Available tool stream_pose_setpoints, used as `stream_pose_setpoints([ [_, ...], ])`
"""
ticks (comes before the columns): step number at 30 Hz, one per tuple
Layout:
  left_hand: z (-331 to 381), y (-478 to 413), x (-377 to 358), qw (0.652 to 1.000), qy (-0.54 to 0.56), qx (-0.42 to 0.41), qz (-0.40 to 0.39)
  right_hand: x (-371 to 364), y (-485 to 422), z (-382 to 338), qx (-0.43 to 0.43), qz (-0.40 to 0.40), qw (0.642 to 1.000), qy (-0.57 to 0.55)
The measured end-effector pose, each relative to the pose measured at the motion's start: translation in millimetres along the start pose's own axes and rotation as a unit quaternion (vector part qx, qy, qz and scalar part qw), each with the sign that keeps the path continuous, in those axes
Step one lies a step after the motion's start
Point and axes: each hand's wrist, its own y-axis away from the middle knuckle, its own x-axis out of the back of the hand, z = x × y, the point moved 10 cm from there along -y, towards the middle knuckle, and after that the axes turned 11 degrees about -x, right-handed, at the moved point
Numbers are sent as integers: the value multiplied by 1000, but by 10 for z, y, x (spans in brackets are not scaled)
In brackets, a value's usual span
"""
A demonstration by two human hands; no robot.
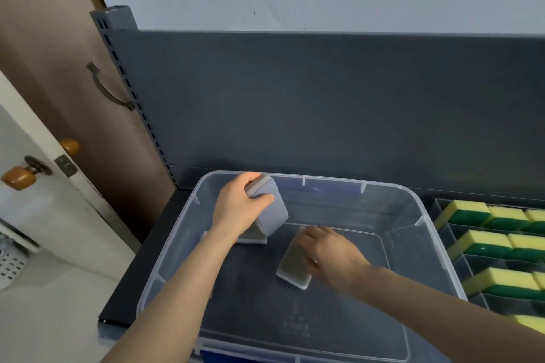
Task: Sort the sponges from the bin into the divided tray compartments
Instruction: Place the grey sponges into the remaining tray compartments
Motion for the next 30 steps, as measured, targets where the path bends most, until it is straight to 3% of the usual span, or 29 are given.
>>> stream_pose_setpoints([
  [5, 24, -19, 49, 1000, 12, -2, 13, -204, -5, -205, -22, -78, 995, 65],
  [8, 21, -13, 49, 1000, 14, -1, 11, -383, -46, -276, 2, -81, 985, 155],
  [11, 13, -7, 57, 1000, 16, -1, 10, -369, -85, -237, -2, -85, 985, 150],
  [16, 6, 6, 74, 1000, 10, 5, 10, -97, -101, -134, 0, -54, 996, 72],
  [21, 2, 28, 26, 1000, 3, 10, -7, 445, -215, 357, -118, 31, 990, -64],
  [30, 180, 56, -146, 995, -6, -18, -96, 869, -54, 705, -148, 36, 965, -213],
])
